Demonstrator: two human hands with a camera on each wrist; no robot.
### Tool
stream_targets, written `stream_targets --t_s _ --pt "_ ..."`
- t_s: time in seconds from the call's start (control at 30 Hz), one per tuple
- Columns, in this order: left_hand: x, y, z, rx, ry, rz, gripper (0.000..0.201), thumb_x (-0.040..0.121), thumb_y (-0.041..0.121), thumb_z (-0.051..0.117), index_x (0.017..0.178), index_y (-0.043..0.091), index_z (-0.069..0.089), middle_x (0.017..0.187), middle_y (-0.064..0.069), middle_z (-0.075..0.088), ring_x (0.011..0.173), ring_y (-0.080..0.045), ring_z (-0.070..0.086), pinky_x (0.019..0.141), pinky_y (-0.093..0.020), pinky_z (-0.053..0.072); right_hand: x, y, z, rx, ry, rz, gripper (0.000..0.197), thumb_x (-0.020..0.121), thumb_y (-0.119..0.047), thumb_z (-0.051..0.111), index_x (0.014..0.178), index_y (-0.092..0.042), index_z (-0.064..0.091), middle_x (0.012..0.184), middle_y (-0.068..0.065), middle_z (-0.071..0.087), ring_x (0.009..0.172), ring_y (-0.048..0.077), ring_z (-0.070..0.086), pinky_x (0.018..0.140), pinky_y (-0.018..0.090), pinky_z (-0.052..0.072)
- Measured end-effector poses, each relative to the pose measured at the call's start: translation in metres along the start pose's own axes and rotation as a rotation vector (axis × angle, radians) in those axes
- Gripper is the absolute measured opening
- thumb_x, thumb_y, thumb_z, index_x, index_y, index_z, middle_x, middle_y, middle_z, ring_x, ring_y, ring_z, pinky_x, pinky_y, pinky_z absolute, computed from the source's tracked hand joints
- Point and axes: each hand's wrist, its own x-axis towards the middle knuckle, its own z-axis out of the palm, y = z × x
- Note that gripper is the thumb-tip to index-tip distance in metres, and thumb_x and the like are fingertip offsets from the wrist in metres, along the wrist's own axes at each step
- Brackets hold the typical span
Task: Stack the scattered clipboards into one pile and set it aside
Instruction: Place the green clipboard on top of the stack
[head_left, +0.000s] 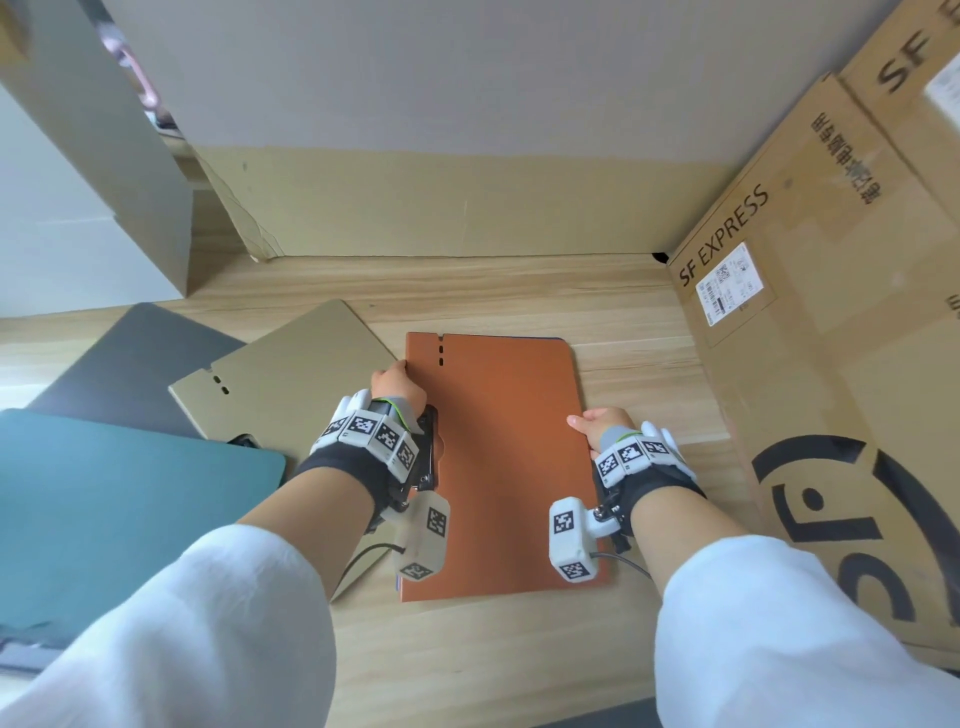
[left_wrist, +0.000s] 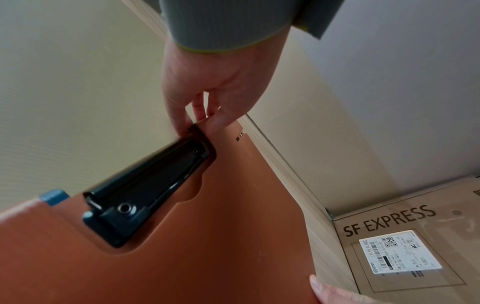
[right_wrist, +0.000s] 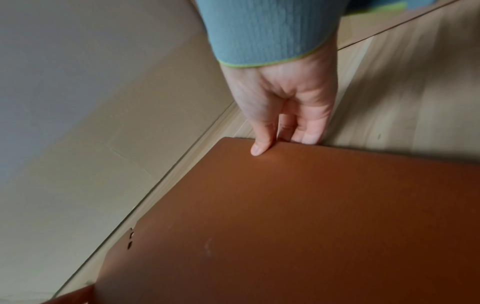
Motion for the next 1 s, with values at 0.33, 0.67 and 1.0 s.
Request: stream_targets --t_s 0.33,0.67,1.0 --pt "-0.006 -0.035 -0.042 0.162 0.045 -0.065 0.048 0.091 0.017 0.044 0.137 0.027 0.047 0.142 -0.013 0.039 0.13 -0.038 0.04 0.108 -0.047 0.039 -0.01 -0.011 0.001 -0.211 -0.022 0.034 0.046 0.096 -0.035 0.041 0.129 -0.004 0.053 0.133 0.015 0.056 0.123 0.031 0.052 0.101 0.033 0.037" --pt "-0.015 -0.096 -0.125 0.877 -0.129 -0.061 0.046 0.099 0.016 0.037 0.145 0.017 0.038 0.154 -0.004 0.034 0.142 -0.027 0.029 0.111 -0.036 0.032 -0.018 -0.013 0.008 -0.294 -0.019 0.04 0.052 0.098 -0.035 0.035 0.14 -0.004 0.041 0.14 0.017 0.049 0.128 0.033 0.048 0.103 0.035 0.035" --pt "-0.019 -0.151 -0.125 0.706 -0.02 0.088 0.023 0.095 0.028 0.048 0.112 0.023 0.064 0.134 -0.003 0.045 0.134 -0.03 0.029 0.106 -0.039 0.026 -0.014 -0.008 0.013 -0.27 0.006 0.014 0.048 0.099 -0.027 0.036 0.141 -0.003 0.038 0.143 0.018 0.046 0.13 0.034 0.044 0.104 0.037 0.034"
